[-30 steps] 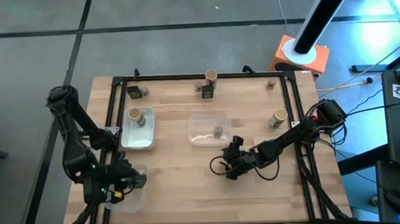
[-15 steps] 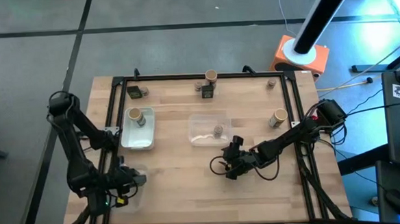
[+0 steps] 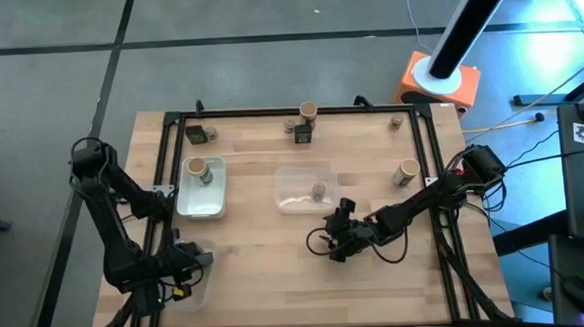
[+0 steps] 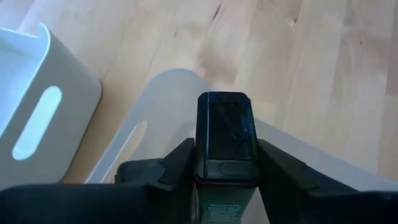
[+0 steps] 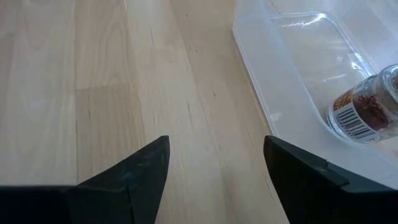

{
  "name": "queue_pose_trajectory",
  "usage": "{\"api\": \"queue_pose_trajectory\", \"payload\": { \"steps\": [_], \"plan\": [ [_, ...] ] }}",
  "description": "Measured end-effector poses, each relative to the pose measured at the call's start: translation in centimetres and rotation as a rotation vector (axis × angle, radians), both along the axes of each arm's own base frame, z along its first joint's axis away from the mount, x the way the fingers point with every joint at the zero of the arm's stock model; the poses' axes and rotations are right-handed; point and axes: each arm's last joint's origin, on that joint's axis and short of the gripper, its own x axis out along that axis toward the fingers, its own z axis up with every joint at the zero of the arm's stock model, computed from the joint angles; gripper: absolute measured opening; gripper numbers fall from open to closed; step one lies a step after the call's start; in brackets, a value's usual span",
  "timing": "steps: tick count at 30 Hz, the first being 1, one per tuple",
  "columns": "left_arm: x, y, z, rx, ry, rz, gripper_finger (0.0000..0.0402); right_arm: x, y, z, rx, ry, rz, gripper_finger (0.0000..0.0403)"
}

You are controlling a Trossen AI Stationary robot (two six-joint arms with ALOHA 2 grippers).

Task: Sort spices by type
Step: Put the black seasoning can into the bottom transparent bin

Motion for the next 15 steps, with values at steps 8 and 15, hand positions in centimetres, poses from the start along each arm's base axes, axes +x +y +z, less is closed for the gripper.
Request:
{"api": "queue_pose_trajectory", "payload": {
  "steps": [8, 15],
  "plan": [
    [-0.21, -0.09, -0.01, -0.014, 0.004, 0.006, 0.0154, 0.00, -0.04, 0.02, -0.011, -0.005, -0.010, 0.0261],
    [-0.21, -0.04, -0.03, -0.008, 0.006, 0.006, 0.0176, 0.00, -0.04, 0.02, -0.011, -0.005, -0.010, 0.0261]
  ]
}}
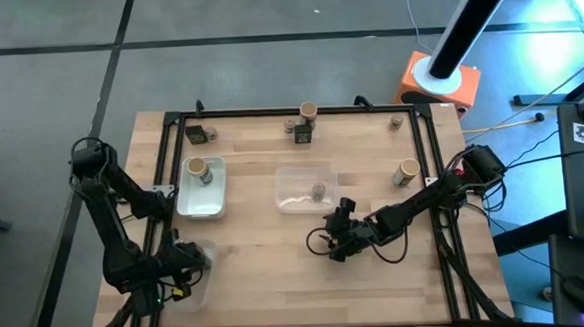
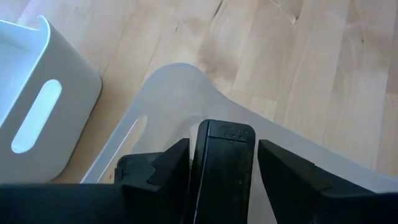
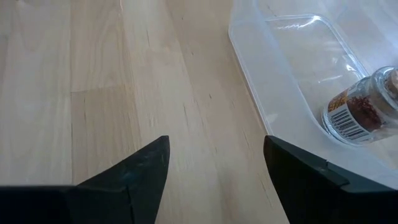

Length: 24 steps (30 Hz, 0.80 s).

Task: Sort spices by type
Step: Put the black seasoning can into the bottom transparent bin, then put the brown seasoning bottle into the top transparent bin

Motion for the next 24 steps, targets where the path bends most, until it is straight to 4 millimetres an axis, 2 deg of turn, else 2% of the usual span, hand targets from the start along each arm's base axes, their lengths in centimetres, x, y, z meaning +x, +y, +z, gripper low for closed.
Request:
{"api": "queue_pose_trajectory", "payload": {
  "steps": [11, 17, 24],
  "plan": [
    [0.0, 0.1, 0.3, -0.028, 0.008, 0.018, 0.0233, 0.0, 0.0, 0.0, -0.001, 0.001, 0.001, 0.0261],
    [0.6, 0.5, 2.5, -0.118, -0.020, 0.036, 0.0235, 0.0, 0.0, 0.0, -0.003, 0.001, 0.002, 0.0261],
    [1.5, 1.9, 4.6, -0.162, -0.116, 0.062, 0.0235, 0.0, 0.0, 0.0, -0.003, 0.001, 0.002, 0.0261]
  ]
}}
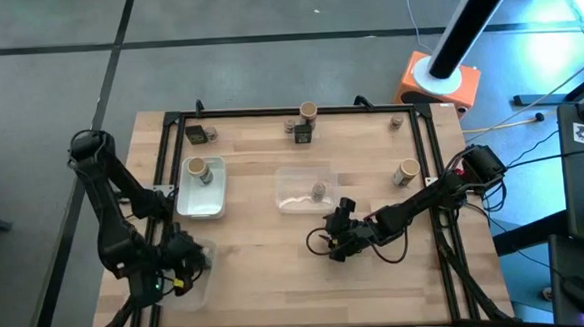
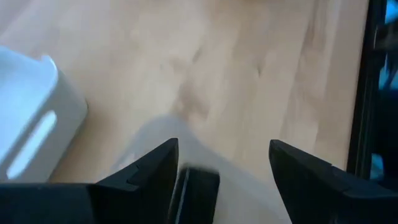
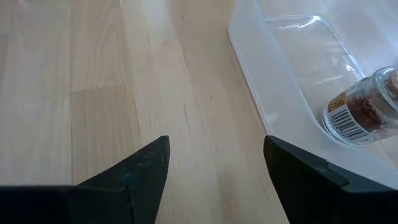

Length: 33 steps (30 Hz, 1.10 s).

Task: Sort spices by type
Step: Put the brown seasoning bottle into the top transparent bin

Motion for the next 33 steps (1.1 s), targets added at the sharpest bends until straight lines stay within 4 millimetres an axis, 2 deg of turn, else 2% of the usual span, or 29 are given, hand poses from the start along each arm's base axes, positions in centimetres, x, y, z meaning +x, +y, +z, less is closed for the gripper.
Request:
{"api": "queue_pose_trajectory", "payload": {
  "steps": [9, 20, 24, 27, 33],
  "plan": [
    [2.5, 1.9, 0.6, 0.057, -0.057, 0.091, 0.0235, 0.0, 0.3, -0.1, 0.082, 0.039, 0.073, 0.0261],
    [6.8, 4.1, 1.1, 0.158, -0.093, 0.071, 0.0235, 0.0, 0.5, 0.2, 0.102, 0.049, 0.119, 0.0261],
    [8.3, 5.4, 1.3, 0.229, -0.090, 0.059, 0.0235, -0.2, 0.5, 2.2, 0.106, 0.010, 0.194, 0.0261],
    [9.2, 6.5, 1.4, 0.283, -0.081, 0.059, 0.0235, -1.1, 0.1, 4.4, 0.092, -0.007, 0.235, 0.0261],
    [10.5, 9.2, 1.4, 0.356, -0.027, 0.110, 0.0235, -3.8, -1.9, 9.0, -0.048, -0.073, 0.155, 0.0261]
  ]
}}
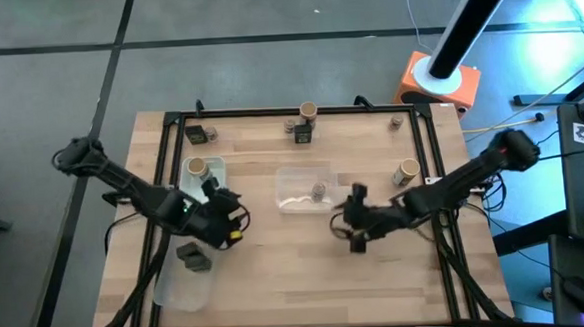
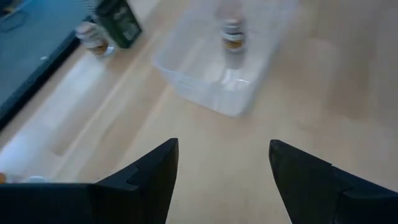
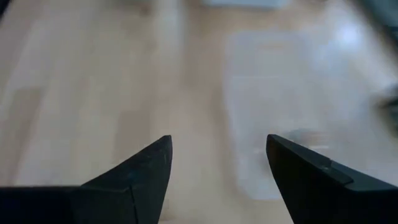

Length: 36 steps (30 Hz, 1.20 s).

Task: Sort spices by type
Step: Put the brown seasoning bottle into the top transparent bin

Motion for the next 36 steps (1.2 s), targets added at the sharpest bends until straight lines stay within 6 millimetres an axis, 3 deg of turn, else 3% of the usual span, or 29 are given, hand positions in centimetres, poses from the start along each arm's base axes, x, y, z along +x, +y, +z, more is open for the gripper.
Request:
{"api": "queue_pose_trajectory", "payload": {
  "steps": [5, 10, 21, 36],
  "plan": [
    [0.7, 1.8, 0.0, 0.053, 0.044, 0.024, 0.0235, -1.8, -3.3, 2.8, -0.054, -0.055, -0.151, 0.0261],
    [1.1, 3.0, -0.1, 0.071, 0.111, -0.011, 0.0235, -2.8, -7.4, 4.0, -0.060, -0.045, -0.321, 0.0261],
    [1.4, 5.5, -0.5, 0.132, 0.214, -0.002, 0.0235, -5.2, -16.9, 3.3, -0.125, 0.148, -0.702, 0.0261],
    [1.8, 8.3, -3.5, 0.192, 0.236, -0.004, 0.0235, -9.9, -25.6, 3.0, 0.028, 0.203, -0.922, 0.0261]
  ]
}}
